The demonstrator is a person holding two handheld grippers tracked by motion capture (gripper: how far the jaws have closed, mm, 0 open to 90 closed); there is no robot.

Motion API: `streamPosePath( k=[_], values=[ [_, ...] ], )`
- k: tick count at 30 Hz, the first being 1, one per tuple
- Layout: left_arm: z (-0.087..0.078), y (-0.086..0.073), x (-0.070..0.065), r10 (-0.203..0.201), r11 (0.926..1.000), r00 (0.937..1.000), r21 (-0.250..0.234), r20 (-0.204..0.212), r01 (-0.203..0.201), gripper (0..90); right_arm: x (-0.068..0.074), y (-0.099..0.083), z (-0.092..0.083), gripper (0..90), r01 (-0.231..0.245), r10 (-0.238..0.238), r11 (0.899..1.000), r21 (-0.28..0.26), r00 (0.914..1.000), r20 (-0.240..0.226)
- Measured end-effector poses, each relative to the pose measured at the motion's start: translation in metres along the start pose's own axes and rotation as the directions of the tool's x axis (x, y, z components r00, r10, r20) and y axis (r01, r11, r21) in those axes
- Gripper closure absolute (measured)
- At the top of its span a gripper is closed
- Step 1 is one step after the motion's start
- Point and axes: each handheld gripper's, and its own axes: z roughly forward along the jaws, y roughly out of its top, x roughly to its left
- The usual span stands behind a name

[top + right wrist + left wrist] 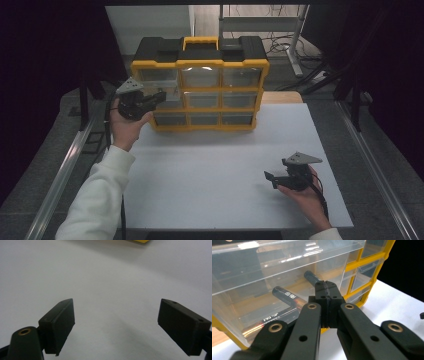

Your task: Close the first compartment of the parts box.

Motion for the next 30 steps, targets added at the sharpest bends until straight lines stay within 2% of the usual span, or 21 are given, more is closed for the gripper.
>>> streamPosePath(
  k=[9, 26, 30],
  values=[
    [0.006, 0.006, 0.004, -0.012, 0.9999, 0.9999, 0.007, -0.013, 0.012, 89.6, 0.000, 0.000, 0.000, 14.3, -0.001, 0.001, 1.000, 0.000, 1.0000, -0.001],
    [0.019, 0.010, 0.015, -0.049, 0.9988, 0.9984, -0.011, -0.028, 0.048, 89.6, 0.000, -0.002, -0.002, 14.2, -0.014, 0.014, 1.000, -0.015, 0.9999, -0.007],
    [0.022, 0.012, 0.017, -0.045, 0.9990, 0.9982, -0.006, -0.041, 0.044, 89.6, -0.001, -0.001, -0.002, 14.3, -0.017, 0.017, 1.000, -0.020, 0.9998, -0.013]
  ],
)
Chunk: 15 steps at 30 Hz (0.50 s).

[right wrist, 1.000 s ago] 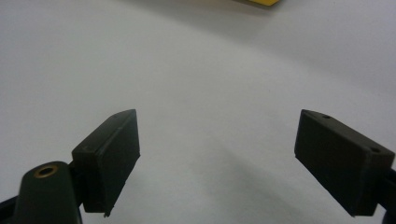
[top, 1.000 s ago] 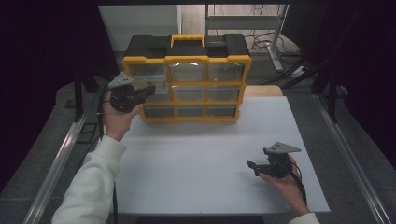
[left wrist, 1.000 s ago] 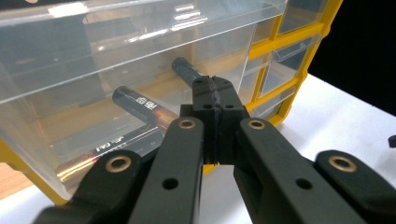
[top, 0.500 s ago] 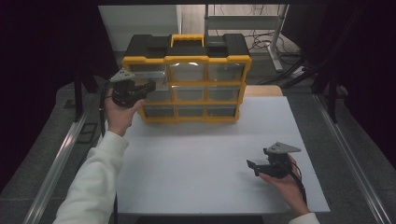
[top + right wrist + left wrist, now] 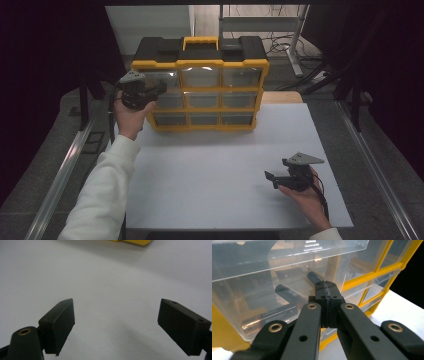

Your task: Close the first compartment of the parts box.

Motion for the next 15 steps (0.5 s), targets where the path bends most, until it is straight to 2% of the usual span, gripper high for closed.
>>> streamPosePath(
  k=[15],
  values=[
    [0.0068, 0.0051, 0.0071, -0.012, 0.9999, 0.9997, -0.003, -0.020, 0.012, 89.5, 0.0009, -0.0005, -0.0026, 14.3, 0.011, -0.011, 1.000, 0.003, 0.9999, 0.001]
  ],
)
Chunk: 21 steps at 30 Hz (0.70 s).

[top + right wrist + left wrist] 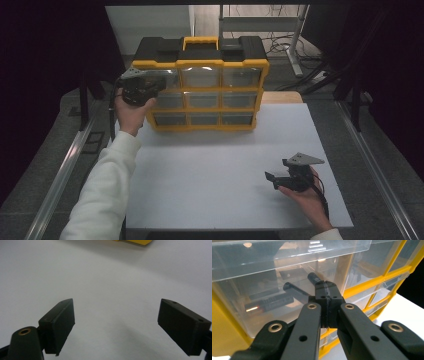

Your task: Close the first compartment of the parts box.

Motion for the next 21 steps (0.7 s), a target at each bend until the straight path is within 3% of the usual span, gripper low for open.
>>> streamPosePath(
  k=[11, 21],
  values=[
    [0.001, -0.001, 0.001, -0.006, 1.0000, 1.0000, 0.000, -0.001, 0.006, 89.5, -0.001, 0.000, 0.000, 14.3, -0.001, 0.001, 1.000, 0.002, 1.0000, 0.001],
    [-0.026, -0.019, -0.017, 0.048, 0.9987, 0.9970, -0.022, 0.061, -0.047, 89.4, 0.000, 0.000, 0.000, 14.3, 0.000, 0.000, 1.000, 0.000, 1.0000, 0.002]
  ],
)
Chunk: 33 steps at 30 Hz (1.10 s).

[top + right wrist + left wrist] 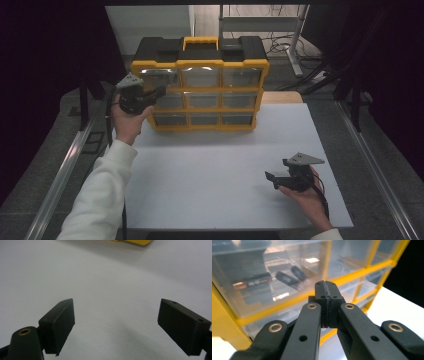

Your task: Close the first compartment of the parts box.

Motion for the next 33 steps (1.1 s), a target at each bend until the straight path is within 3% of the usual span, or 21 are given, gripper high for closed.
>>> streamPosePath(
  k=[3, 6, 10, 16, 23, 33],
  values=[
    [-0.010, -0.008, -0.008, 0.027, 0.9996, 0.9984, 0.001, 0.049, -0.027, 85.7, 0.000, 0.000, 0.000, 14.3, 0.001, -0.001, 1.000, 0.001, 1.0000, 0.000],
    [-0.018, -0.018, -0.017, 0.038, 0.9992, 0.9954, 0.007, 0.088, -0.039, 71.2, 0.000, 0.000, 0.000, 14.4, -0.002, 0.002, 1.000, 0.001, 1.0000, 0.000],
    [-0.026, -0.031, -0.030, 0.046, 0.9989, 0.9939, 0.009, 0.101, -0.047, 43.4, 0.000, 0.001, 0.000, 14.3, -0.002, 0.002, 1.000, 0.001, 1.0000, -0.001],
    [-0.033, -0.052, -0.047, 0.046, 0.9983, 0.9959, 0.032, 0.079, -0.048, 21.1, 0.000, 0.002, 0.000, 14.1, 0.004, -0.004, 1.000, -0.011, 1.0000, -0.008],
    [-0.037, -0.081, -0.055, 0.032, 0.9947, 0.9946, 0.094, 0.098, -0.042, 15.9, -0.001, 0.003, 0.000, 14.0, 0.006, -0.007, 1.000, -0.019, 0.9998, -0.016],
    [-0.043, -0.119, -0.061, -0.017, 0.9886, 0.9930, 0.151, 0.117, -0.001, 15.1, -0.001, 0.005, -0.001, 13.8, 0.007, -0.008, 0.999, -0.036, 0.9996, -0.028]
  ],
)
